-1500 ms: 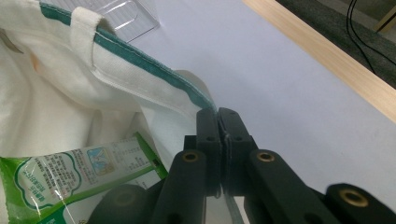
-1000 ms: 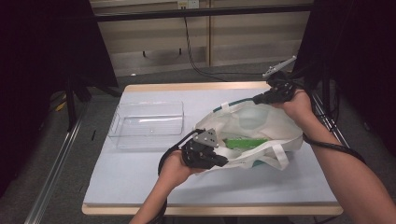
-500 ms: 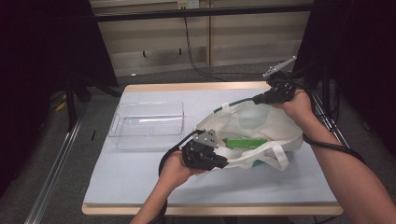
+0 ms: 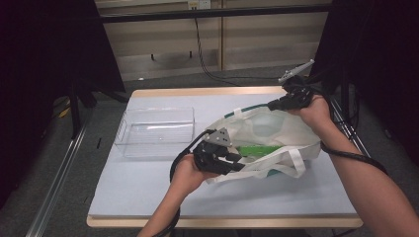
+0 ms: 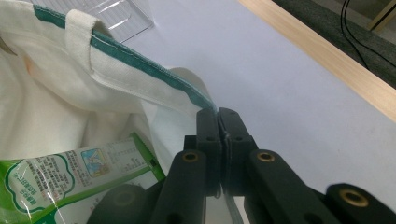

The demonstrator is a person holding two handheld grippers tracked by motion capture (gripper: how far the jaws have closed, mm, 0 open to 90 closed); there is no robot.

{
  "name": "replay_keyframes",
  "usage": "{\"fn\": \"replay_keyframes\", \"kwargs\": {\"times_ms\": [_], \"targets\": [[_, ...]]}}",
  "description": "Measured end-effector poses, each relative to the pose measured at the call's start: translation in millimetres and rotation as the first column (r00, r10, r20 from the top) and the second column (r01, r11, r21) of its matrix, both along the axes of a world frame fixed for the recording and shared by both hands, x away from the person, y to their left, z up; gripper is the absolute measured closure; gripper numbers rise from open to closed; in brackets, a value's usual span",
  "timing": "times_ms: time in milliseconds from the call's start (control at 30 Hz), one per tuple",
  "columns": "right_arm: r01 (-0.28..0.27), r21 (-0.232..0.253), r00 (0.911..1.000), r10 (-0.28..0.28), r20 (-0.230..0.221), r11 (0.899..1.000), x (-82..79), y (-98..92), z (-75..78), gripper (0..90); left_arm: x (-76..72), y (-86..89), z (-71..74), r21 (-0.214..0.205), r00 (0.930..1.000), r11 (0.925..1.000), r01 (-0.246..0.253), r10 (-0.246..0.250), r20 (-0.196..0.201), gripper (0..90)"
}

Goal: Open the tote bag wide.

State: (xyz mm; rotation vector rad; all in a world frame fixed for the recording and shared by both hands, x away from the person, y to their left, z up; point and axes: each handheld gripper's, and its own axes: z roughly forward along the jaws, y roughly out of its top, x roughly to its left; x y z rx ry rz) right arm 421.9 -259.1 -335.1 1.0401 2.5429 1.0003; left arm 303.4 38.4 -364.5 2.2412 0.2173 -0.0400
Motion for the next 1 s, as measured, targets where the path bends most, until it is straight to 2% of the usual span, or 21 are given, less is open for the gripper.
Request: {"fn": "replay_keyframes", "kwargs": {"times_ms": [167,400,567,667,700,833,933,1000], "targets": [[0.006,0.004,1.0,-0.006,0.001,1.0,-0.5,0.1,-0.5,87.9,0.2,-1.7,4.0,-0.01,1.0,0.9999,0.001,-0.001,-0.001,67.3],[0.012,0.002,0.9999,-0.012,-0.002,1.0,0.3,0.0,-0.9,87.9,-4.0,-3.9,-3.5,0.003,0.9994,0.9996,0.03,-0.03,-0.02,80.4],[0.012,-0.003,0.9999,-0.012,0.003,1.0,2.1,-0.8,-2.2,87.9,-4.7,-3.2,-9.7,0.021,0.9985,0.9987,0.047,-0.047,-0.029,84.1],[0.02,0.0,0.9998,-0.02,0.005,1.0,2.9,0.1,-3.5,87.9,-5.8,-2.7,-11.2,0.017,0.9983,0.9986,0.05,-0.05,-0.03,86.8],[0.018,-0.001,0.9998,-0.018,0.006,1.0,3.3,-0.2,-3.5,87.9,-5.7,-2.1,-11.2,0.028,0.9981,0.998,0.056,-0.056,-0.026,87.2],[0.025,0.002,0.9997,-0.025,0.006,1.0,4.8,-1.3,-5.2,88.0,-8.1,-2.4,-14.4,0.015,0.9978,0.9984,0.055,-0.055,-0.037,87.8],[0.028,-0.002,0.9996,-0.028,0.007,1.0,5.5,-2.2,-5.9,87.9,-7.9,-1.6,-15.1,0.03,0.9974,0.9973,0.067,-0.066,-0.031,87.9],[0.033,-0.001,0.9994,-0.033,0.009,0.999,5.6,-2.2,-7.0,87.9,-8.2,-1.6,-17.7,0.015,0.9972,0.9978,0.065,-0.065,-0.039,87.9]]}}
